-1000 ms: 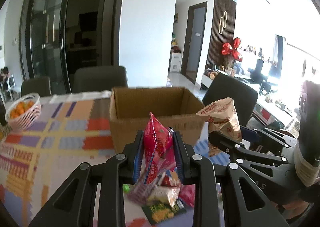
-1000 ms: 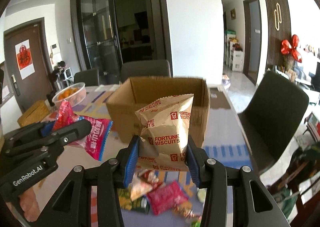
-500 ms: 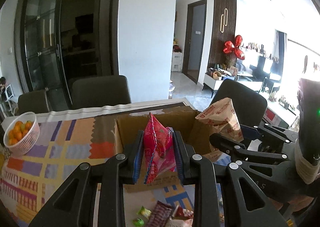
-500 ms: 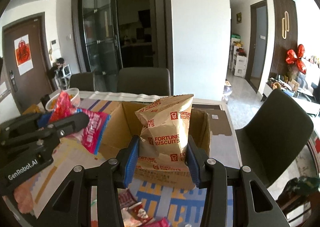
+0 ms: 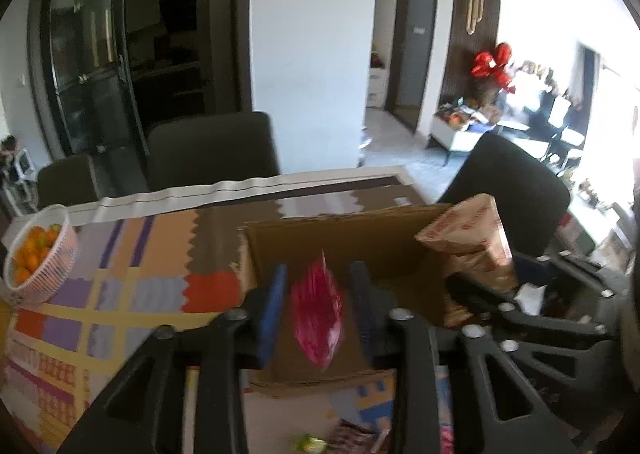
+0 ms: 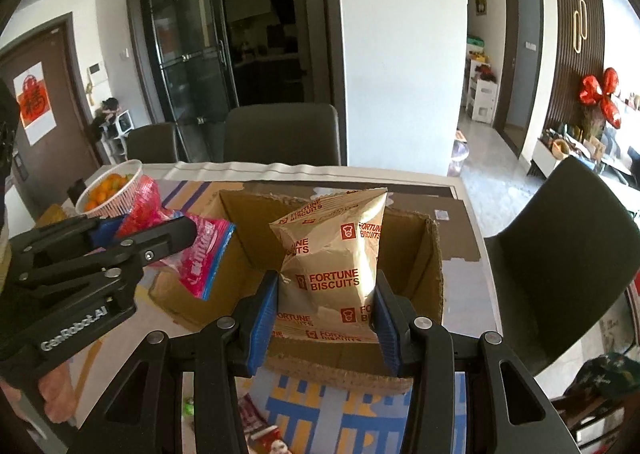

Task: Organize snacks
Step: 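Carry both bags into the cardboard box and open both tools, then move both tools back over the remaining snacks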

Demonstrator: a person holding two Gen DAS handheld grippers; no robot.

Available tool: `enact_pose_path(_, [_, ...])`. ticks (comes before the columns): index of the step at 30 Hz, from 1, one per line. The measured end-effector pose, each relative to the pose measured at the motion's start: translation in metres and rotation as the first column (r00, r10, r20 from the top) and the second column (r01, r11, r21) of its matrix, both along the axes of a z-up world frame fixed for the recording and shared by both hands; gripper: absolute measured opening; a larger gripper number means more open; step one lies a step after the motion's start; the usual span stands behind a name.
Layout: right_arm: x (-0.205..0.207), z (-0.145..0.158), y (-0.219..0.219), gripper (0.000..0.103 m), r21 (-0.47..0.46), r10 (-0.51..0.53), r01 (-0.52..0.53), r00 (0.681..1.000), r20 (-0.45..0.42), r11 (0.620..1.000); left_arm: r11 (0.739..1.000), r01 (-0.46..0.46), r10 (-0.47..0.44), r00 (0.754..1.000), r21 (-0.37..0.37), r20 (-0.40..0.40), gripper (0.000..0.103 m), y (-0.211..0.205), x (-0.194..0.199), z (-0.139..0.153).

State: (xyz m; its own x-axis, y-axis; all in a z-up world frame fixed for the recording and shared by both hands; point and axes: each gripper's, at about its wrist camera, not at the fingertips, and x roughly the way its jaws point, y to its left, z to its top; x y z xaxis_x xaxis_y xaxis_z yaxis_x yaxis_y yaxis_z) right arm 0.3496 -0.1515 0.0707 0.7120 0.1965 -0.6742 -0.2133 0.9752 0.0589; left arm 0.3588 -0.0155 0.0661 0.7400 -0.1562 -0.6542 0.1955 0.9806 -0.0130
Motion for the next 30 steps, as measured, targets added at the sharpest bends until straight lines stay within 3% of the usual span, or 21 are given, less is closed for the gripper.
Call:
enact_pose_path(3, [0.003, -0.002, -0.002, 0.063, -0.035, -0.027, 0.026, 0.999, -0.019, 0.999, 0.999, -0.021, 0.021, 1.000, 0.025, 0.018, 0.054, 0.004, -0.008, -0.001])
enact_pose_path(10, [-0.018, 0.008, -0.010, 0.063, -0.014, -0.039, 0.040, 0.999, 0.017, 0.999, 0.999, -0.023, 0.022, 0.998, 0.033, 0.052, 0.063, 0.006, -0.044, 0.004])
enact_pose_path(19, [-0.077, 0.022, -0.022, 0.069, 0.003, -0.059, 0.059, 0.994, 0.096, 0.998, 1.000, 0.023, -0.023, 0.995, -0.001, 0.096, 0.070, 0.004, -0.106, 0.013])
enact_pose_path(30, [-0.131, 0.022, -0.034, 0.069, 0.034, -0.072, 0.068, 0.992, 0.103, 0.997, 0.999, 0.051, -0.052, 0.991, 0.010, 0.125, 0.074, -0.006, -0.172, 0.010])
